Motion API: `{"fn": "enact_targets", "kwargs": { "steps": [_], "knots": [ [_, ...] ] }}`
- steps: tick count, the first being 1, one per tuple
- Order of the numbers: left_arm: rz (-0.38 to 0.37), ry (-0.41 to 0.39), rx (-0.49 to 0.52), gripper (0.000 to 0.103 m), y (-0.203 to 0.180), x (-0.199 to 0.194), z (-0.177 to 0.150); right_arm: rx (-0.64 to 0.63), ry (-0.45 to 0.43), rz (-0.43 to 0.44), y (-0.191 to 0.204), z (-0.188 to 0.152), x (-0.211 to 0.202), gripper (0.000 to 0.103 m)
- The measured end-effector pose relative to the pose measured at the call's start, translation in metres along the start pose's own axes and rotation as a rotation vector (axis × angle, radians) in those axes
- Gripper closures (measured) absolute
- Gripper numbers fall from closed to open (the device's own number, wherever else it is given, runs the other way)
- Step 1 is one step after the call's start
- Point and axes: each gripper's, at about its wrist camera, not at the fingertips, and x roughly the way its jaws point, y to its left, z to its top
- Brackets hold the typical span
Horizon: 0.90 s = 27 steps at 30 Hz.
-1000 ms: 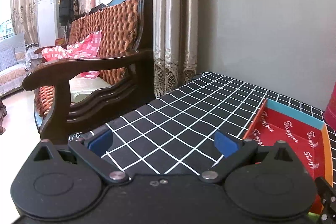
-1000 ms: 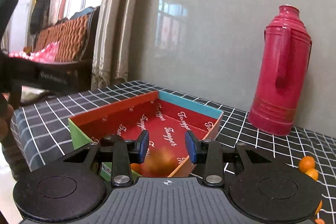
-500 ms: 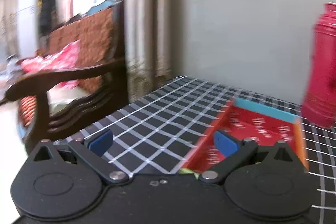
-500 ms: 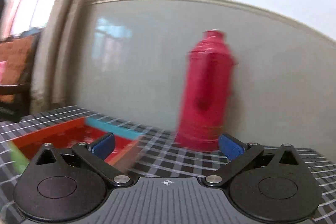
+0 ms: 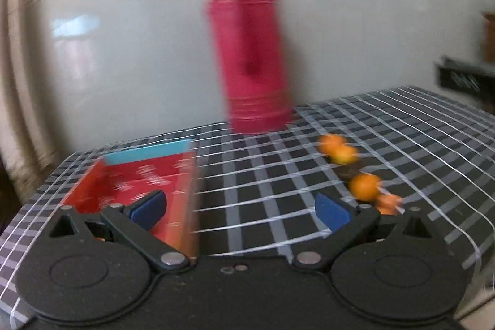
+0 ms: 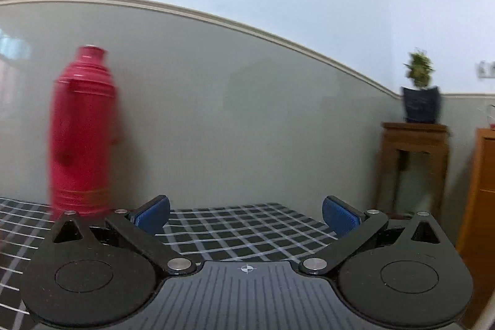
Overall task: Organize fruits
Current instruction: 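Move the left tool to the carrot chunks and grasp one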
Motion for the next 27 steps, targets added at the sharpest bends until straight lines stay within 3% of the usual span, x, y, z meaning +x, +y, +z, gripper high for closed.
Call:
{"fn": "enact_targets", "kwargs": {
  "steps": [5,9,14,22,25,27],
  "knots": [
    [-0.106,-0.011,0.115,0.014,-0.045,0.008,-0.006,0.019,0.018,-0.046,-0.031,-0.002,0.004,0.0],
    [-0.177,0.036,0.159,0.037,-0.063,0.022,-0.012,0.053,0.035,-0.027,-0.045,-0.002,0.009,0.0],
    [-0.235,0.071,0.145,0.041,-0.069,0.032,-0.015,0.086,0.044,-0.011,-0.054,0.0,0.008,0.0],
    [-0.281,0.103,0.129,0.056,-0.082,0.045,-0.018,0.093,0.06,0.04,-0.052,0.005,0.009,0.0],
    [-0.301,0.108,0.115,0.076,-0.085,0.048,-0.017,0.082,0.055,0.051,-0.05,0.005,0.01,0.0],
    [-0.289,0.103,0.126,0.081,-0.089,0.047,-0.018,0.075,0.049,0.05,-0.05,0.005,0.01,0.0]
  ]
}}
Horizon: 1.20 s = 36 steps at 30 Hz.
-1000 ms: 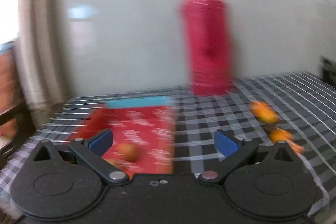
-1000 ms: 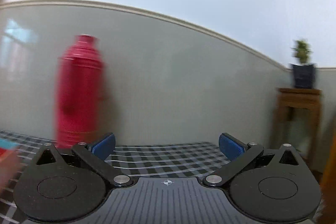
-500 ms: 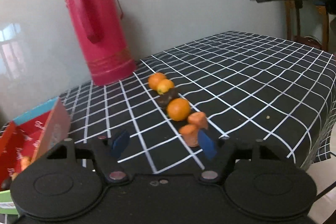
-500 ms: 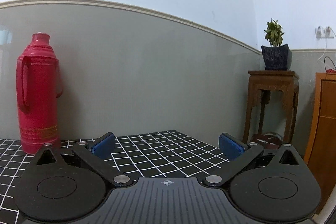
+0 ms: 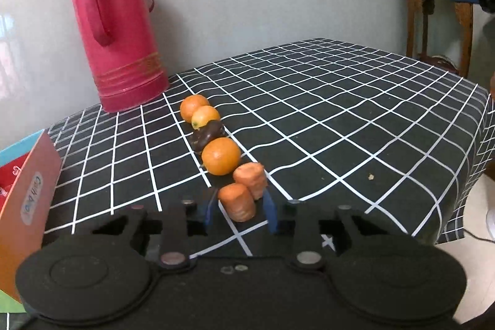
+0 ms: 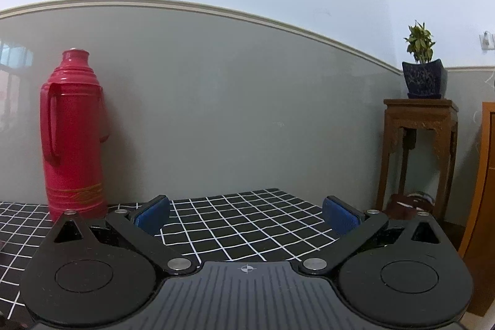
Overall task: Organize fruits
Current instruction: 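Move the left tool to the carrot chunks and grasp one, then carry the carrot chunk with the left tool into the box and open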
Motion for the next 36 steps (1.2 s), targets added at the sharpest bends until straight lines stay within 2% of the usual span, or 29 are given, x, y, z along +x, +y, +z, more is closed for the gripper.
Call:
{"fn": "enact_targets", "kwargs": {
  "steps": [5,13,18,24,31,36],
  "knots": [
    [0.008,0.002,-0.009,0.087,-0.001,0.0,0.001,0.021,0.013,0.0,-0.002,-0.001,0.002,0.0],
    [0.104,-0.051,-0.049,0.087,0.014,-0.018,0.005,0.027,0.025,0.024,0.0,0.0,0.003,0.0],
    [0.236,-0.099,-0.122,0.087,0.044,-0.035,0.008,0.019,0.033,0.035,0.004,-0.002,0.003,0.0],
    [0.442,-0.147,-0.191,0.087,0.08,-0.056,0.01,0.025,0.056,0.076,0.014,-0.004,0.004,0.0],
    [0.627,-0.105,-0.301,0.087,0.124,-0.062,0.005,-0.012,0.095,0.175,0.038,-0.009,0.004,0.0],
    [0.666,-0.026,-0.353,0.087,0.144,-0.058,0.0,-0.069,0.157,0.286,0.059,-0.017,0.006,0.0]
  ]
}}
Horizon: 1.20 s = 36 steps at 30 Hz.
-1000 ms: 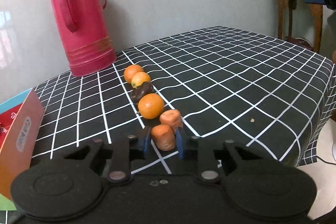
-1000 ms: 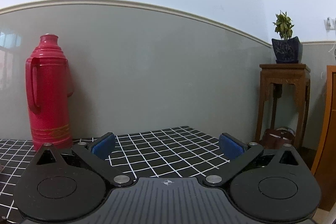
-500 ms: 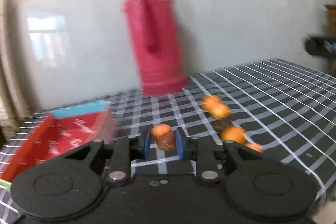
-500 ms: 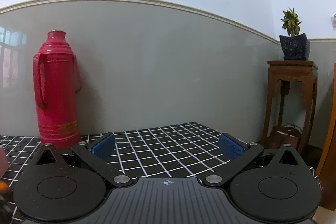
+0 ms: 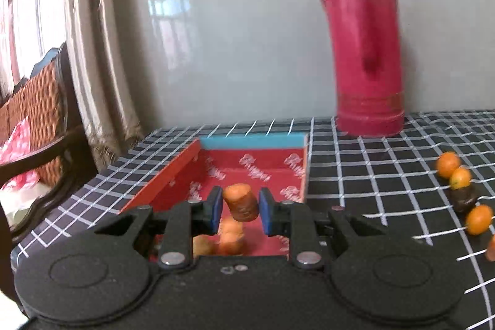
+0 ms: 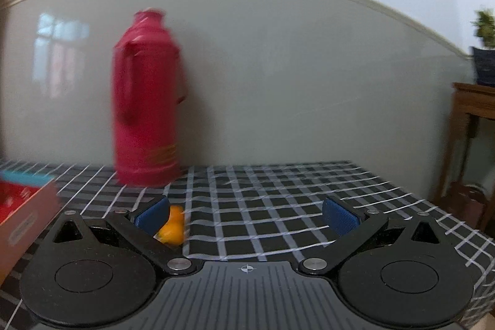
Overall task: Organize fruits
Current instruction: 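Carry the carrot chunk with the left tool into the box and open, then close the right tool on the next carrot chunk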
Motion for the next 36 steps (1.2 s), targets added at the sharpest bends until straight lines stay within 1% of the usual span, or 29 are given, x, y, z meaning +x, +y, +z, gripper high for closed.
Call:
{"fn": "enact_targets", "kwargs": {
  "steps": [4,7,10,11,13,15,16,19,20,21,22,23,27,28,29,31,32,34,36],
  "knots": [
    [0.015,0.061,-0.021,0.086,0.01,0.006,-0.002,-0.053,0.064,0.095,0.013,-0.008,0.007,0.0],
    [0.014,0.095,-0.029,0.078,0.012,0.009,-0.003,-0.085,0.115,0.174,0.021,-0.017,0.01,0.0],
    [0.016,0.101,-0.034,0.077,0.015,0.008,-0.004,-0.086,0.175,0.239,0.026,-0.024,0.015,0.0],
    [0.016,0.1,-0.037,0.075,0.017,0.007,-0.004,-0.077,0.191,0.256,0.026,-0.025,0.017,0.0],
    [0.022,0.097,-0.05,0.063,0.021,0.005,-0.003,-0.053,0.213,0.282,0.027,-0.028,0.019,0.0],
    [0.036,0.083,-0.07,0.036,0.028,0.002,-0.002,-0.042,0.225,0.292,0.027,-0.029,0.021,0.0],
    [0.046,0.07,-0.078,0.033,0.03,0.0,-0.001,-0.037,0.232,0.292,0.026,-0.029,0.021,0.0],
    [0.068,0.032,-0.088,0.027,0.038,-0.007,0.003,-0.026,0.259,0.295,0.024,-0.032,0.025,0.001],
    [0.076,0.028,-0.09,0.021,0.041,-0.008,0.005,-0.026,0.261,0.296,0.024,-0.032,0.026,0.012],
    [0.084,0.024,-0.095,0.017,0.044,-0.008,0.005,-0.032,0.263,0.296,0.025,-0.033,0.028,0.021],
    [0.095,0.019,-0.101,0.017,0.047,-0.009,0.005,-0.041,0.276,0.3,0.026,-0.033,0.03,0.037],
    [0.104,0.016,-0.107,0.017,0.051,-0.008,0.006,-0.043,0.293,0.298,0.027,-0.035,0.033,0.04],
    [0.13,0.02,-0.142,0.013,0.064,-0.006,0.008,-0.038,0.319,0.302,0.027,-0.039,0.037,0.041],
    [0.136,0.021,-0.154,0.013,0.068,-0.005,0.009,-0.043,0.32,0.3,0.028,-0.04,0.037,0.047],
    [0.141,0.024,-0.168,0.013,0.072,-0.004,0.009,-0.047,0.325,0.303,0.029,-0.041,0.038,0.059],
    [0.15,0.032,-0.191,0.013,0.08,-0.002,0.009,-0.042,0.354,0.316,0.03,-0.044,0.041,0.073],
    [0.155,0.038,-0.203,0.013,0.083,-0.001,0.01,-0.037,0.366,0.318,0.03,-0.046,0.043,0.073],
    [0.164,0.05,-0.227,0.013,0.091,0.0,0.01,-0.038,0.361,0.318,0.029,-0.047,0.043,0.074],
    [0.177,0.062,-0.254,0.013,0.097,0.002,0.01,-0.044,0.357,0.312,0.03,-0.047,0.041,0.079]
  ]
}}
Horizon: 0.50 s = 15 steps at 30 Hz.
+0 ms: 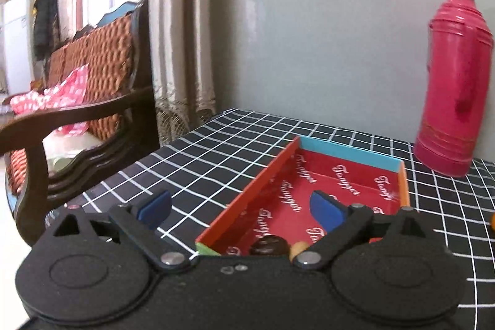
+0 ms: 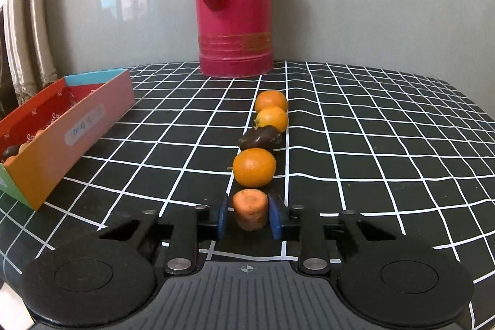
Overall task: Organize fruits
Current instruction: 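Close the right tool on the next carrot chunk, then carry the carrot chunk with the right tool into the box and open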
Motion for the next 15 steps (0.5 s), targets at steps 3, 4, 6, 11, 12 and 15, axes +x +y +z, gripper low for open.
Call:
{"fn": "enact_targets", "kwargs": {
  "steps": [3,4,6,11,12,15],
  "knots": [
    [0.021,0.019,-0.035,0.013,0.009,0.003,0.001,0.0,-0.007,-0.003,0.001,0.001,0.0,0.079],
    [0.027,0.025,-0.044,0.012,0.012,0.004,0.002,-0.002,-0.012,0.0,0.002,0.002,0.001,0.079],
    [0.045,0.032,-0.058,0.012,0.017,0.005,0.002,-0.013,-0.032,0.008,0.009,0.004,-0.001,0.079],
    [0.096,0.038,-0.086,0.01,0.031,0.008,0.003,-0.017,-0.117,0.105,0.03,0.014,-0.013,0.079],
    [0.102,0.044,-0.089,0.01,0.035,0.009,0.004,-0.017,-0.14,0.131,0.037,0.016,-0.015,0.079],
    [0.114,0.063,-0.098,0.01,0.044,0.013,0.003,-0.026,-0.2,0.212,0.058,0.023,-0.021,0.079]
  ]
}}
